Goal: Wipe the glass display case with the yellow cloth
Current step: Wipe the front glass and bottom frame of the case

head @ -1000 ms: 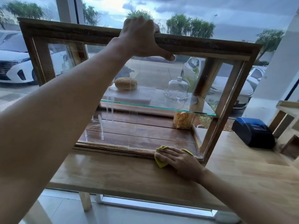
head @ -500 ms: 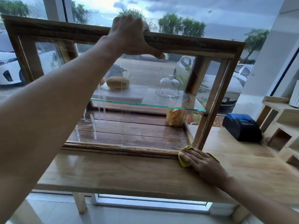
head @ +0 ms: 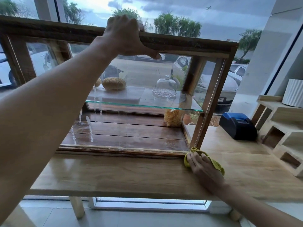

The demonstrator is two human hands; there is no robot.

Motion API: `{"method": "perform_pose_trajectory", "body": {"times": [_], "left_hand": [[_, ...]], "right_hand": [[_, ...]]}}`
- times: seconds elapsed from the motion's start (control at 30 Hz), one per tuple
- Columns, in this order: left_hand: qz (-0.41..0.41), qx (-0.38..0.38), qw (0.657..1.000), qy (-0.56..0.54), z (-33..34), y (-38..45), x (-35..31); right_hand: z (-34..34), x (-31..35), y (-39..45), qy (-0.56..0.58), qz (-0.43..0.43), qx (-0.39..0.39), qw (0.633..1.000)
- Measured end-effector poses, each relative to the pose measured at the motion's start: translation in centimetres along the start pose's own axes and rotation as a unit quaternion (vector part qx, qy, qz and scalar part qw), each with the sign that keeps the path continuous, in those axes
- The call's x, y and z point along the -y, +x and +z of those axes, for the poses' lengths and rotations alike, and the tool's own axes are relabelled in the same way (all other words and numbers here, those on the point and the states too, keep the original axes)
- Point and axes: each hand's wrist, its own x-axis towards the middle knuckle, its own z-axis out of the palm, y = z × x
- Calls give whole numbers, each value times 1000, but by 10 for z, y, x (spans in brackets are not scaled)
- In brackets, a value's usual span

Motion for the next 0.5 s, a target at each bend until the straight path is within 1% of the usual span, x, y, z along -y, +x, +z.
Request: {"method": "perform_pose_trajectory", "body": {"times": [0.07,0.17,0.3,0.33,0.4,0.5], "left_hand": [[3,-1,1000,4,0,0,0],[0,1,1000,9,1,1,1],[1,3,1000,11,2,2,1],[1,0,1000,14,2,3,1],[6,-3,1000,22,2,4,2],[17,0,1000,23,2,6,4]], "right_hand": [[-2,3,6,-2,3,5,1000],[-17,4,28,18,26,39,999],[-43,10,53,73,36,39,996],[-49,14,58,97,31,13,995],[-65,24,75,144,0,-83,986],[-95,32,122,184,-22,-224,957]]}}
